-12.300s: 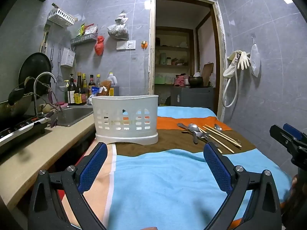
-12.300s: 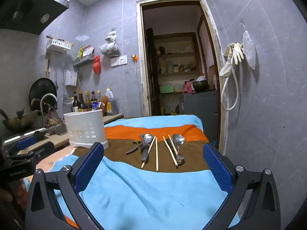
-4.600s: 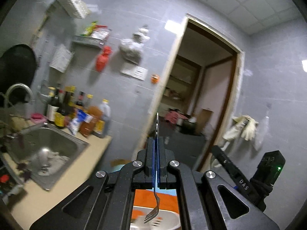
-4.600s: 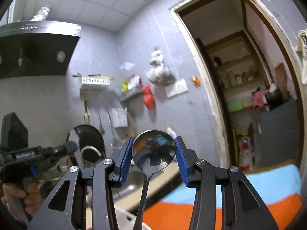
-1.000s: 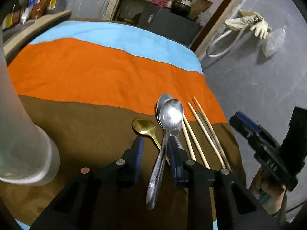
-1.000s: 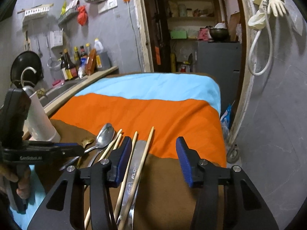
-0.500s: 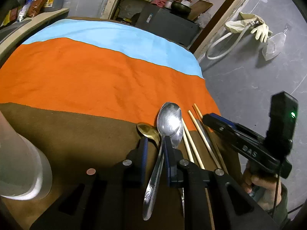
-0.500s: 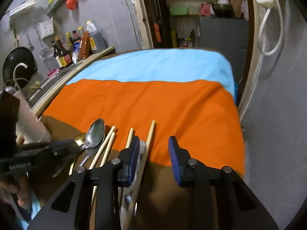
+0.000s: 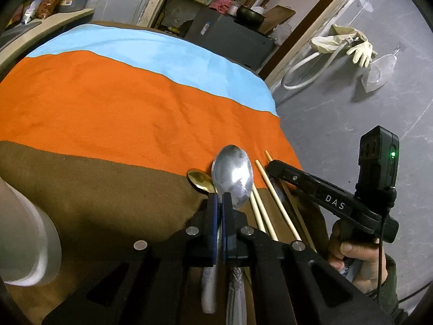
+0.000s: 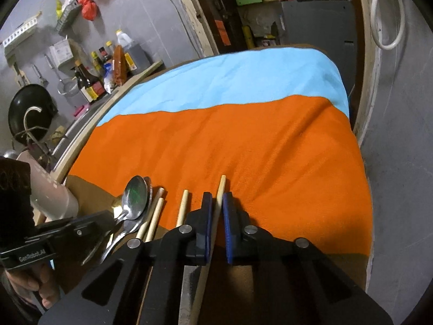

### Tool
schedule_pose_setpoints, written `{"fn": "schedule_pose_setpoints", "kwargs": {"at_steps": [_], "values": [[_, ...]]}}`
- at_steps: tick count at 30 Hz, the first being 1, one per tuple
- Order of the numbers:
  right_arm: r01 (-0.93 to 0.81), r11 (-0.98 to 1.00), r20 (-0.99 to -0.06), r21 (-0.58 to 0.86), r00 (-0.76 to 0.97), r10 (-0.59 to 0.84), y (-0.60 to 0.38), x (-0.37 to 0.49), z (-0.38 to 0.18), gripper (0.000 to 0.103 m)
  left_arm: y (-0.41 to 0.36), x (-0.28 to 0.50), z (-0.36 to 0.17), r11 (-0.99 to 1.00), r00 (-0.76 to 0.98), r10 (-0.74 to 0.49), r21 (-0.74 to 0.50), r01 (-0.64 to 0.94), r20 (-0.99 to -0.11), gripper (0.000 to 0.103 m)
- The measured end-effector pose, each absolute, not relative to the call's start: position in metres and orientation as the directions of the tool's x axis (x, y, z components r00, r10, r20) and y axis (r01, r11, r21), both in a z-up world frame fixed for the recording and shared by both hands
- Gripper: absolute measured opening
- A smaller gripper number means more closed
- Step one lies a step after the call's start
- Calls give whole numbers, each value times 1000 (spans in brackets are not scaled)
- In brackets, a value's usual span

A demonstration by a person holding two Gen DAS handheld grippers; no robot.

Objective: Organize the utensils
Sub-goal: 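Grasp a silver spoon with the left gripper while the right grasps a chopstick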

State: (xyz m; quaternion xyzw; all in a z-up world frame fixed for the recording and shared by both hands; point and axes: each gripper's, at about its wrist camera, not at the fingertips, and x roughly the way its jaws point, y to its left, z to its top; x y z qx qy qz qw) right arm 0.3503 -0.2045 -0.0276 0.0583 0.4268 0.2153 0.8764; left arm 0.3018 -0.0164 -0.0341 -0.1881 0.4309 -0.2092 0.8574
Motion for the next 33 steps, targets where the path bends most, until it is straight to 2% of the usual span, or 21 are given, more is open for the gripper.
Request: {"fn": "schedule_pose_setpoints", "kwargs": {"at_steps": [8,19,23,28,33], "values": [[-351,896,-705,272,562,433,-202,334,-21,4,-23,279,-26,844,535,-526,-482,235,-661,0],[-357,869,-663,342,564,492,-216,299,-14,3,-8,241,-20,852,566,-502,-485,195,-654,0],[-359,876,-680,320,556,477,-212,296,-16,3,-6,241,-23,858,546,-496,-478,190,-675,0],[-346,891,-707,294,548,446,-210,303,-20,5,-13,246,-21,899,533,-433,-392,194,-727,2],[-373,891,-737,258,521,432,-204,308,-25,13,-15,253,-25,911,518,-412,-353,215,-749,7]]}}
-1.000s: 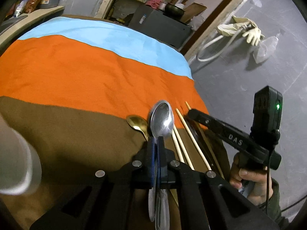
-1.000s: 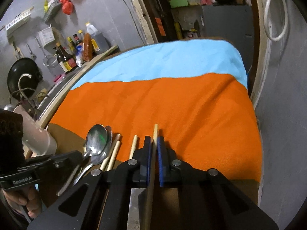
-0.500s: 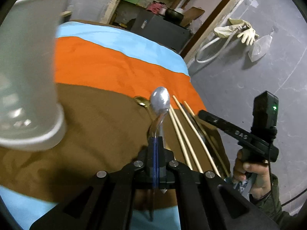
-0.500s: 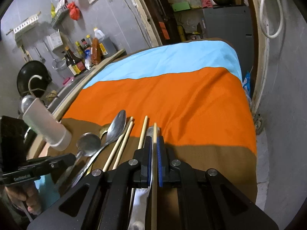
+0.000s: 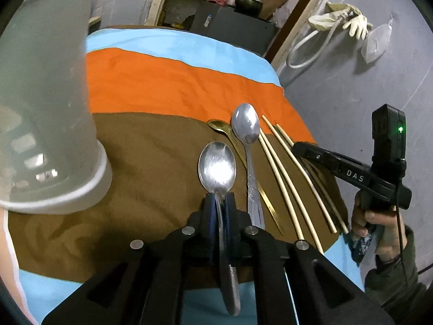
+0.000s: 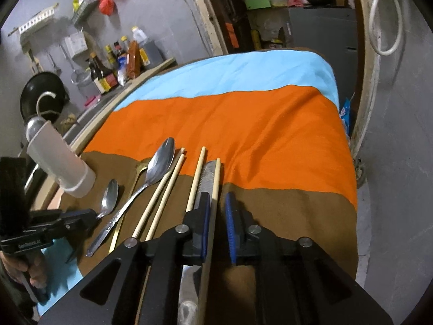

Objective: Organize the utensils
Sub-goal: 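Grasp a silver spoon with the left gripper while the right grasps a chopstick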

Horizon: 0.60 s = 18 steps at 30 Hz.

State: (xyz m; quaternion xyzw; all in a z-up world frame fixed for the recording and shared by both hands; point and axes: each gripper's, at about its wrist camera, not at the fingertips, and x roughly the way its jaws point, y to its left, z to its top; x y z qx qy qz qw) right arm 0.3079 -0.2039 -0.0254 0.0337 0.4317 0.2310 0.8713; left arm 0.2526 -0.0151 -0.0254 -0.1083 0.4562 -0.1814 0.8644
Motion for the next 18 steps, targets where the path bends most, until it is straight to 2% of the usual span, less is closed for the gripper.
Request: {"fn": "schedule_pose_setpoints", "kwargs": {"at_steps": [2,4,6,18], "values": [[-376,893,-743,246,519,423,-203,310,-25,14,-16,254,-25,918,522,-396,-328,223,-755,10],[-382,899,-751,213,525,401,-202,310,-24,15,-19,256,-24,927,535,-375,-292,237,-757,27],[-388,904,-759,179,530,378,-202,308,-24,18,-21,258,-25,928,541,-369,-270,256,-756,38],[-401,904,-778,147,518,356,-201,312,-24,19,-43,288,-37,942,523,-278,-123,313,-806,39]]}}
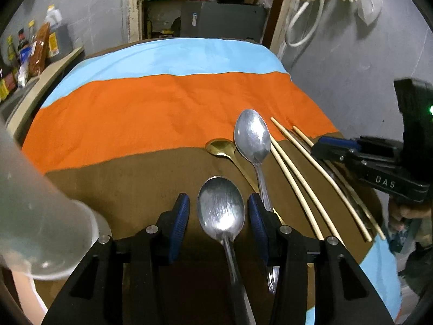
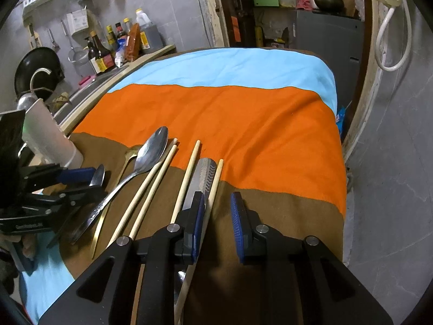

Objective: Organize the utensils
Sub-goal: 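Grasp a silver spoon with the left gripper while the right grasps a chopstick, then carry the spoon and chopstick up and lower them into the white caddy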

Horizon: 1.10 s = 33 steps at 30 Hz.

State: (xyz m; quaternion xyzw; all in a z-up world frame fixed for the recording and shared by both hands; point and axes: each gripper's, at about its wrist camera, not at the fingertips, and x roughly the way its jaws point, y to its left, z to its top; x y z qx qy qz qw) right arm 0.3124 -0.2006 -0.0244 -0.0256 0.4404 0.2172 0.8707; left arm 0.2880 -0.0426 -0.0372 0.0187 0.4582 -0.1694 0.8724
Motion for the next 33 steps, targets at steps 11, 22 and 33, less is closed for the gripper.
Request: {"fn": "schedule_pose_setpoints", "kwargs": {"at_steps": [11,22,33], "values": [[-394,917,-808,67,518,281,-196,327,-27,16,-25,287,-42,927,531,-354,-211,311,-770,29],[-472,876,-835,-102,519,182,-194,289,-19,16,-18,282,-39,914,529,-396,-266,308,-750,29],[-395,917,-850,50,465,247,-194,330,-27,13,-17,282,-36,908,532,-409,-271,319,-741,29]]}}
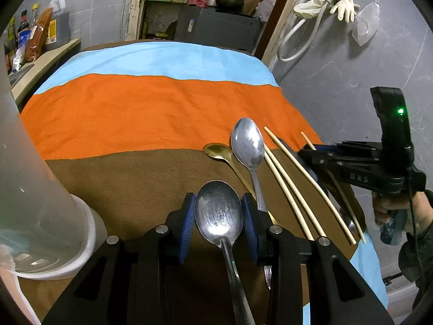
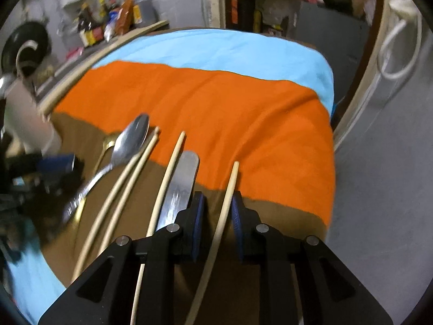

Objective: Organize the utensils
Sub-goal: 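Carry the spoon and chopstick up and lower them into the white caddy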

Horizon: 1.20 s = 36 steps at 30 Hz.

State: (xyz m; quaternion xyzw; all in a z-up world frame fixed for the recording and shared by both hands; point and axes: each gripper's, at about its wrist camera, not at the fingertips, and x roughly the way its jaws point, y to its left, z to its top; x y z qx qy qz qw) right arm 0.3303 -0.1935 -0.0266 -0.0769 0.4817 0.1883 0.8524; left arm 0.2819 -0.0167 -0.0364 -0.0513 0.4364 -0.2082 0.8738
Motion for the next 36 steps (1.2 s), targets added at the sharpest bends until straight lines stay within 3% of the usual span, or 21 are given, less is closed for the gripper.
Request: {"fn": "schedule_pose_setpoints", "kwargs": {"at_steps": [3,8,13,21,30,36], "values": [[-363,924,-828,118,478,294,-202,325,-24,4,-17,276,-32,905,555,-416,-272,326,-720,29],[-317,924,-747,213,557,363,-218,302,-10,3,-19,252,-14,910,640,-405,-221,350,-654,29],[-324,913,-605,247,684,406,-219,265,18,3,-20,225,5,923,738,-378,-166,348,-559,29],[-430,863,-356,264,789,502,-187,234,58,3,-1,195,44,938,860,-344,-181,296,-377,29],[-626,733,-60,265,748,661,-110,241,112,3,63,184,111,956,940,-259,-198,217,-221,29],[-704,635,52,318,682,730,-56,263,133,3,125,187,133,973,982,-124,-213,91,-146,29]]}}
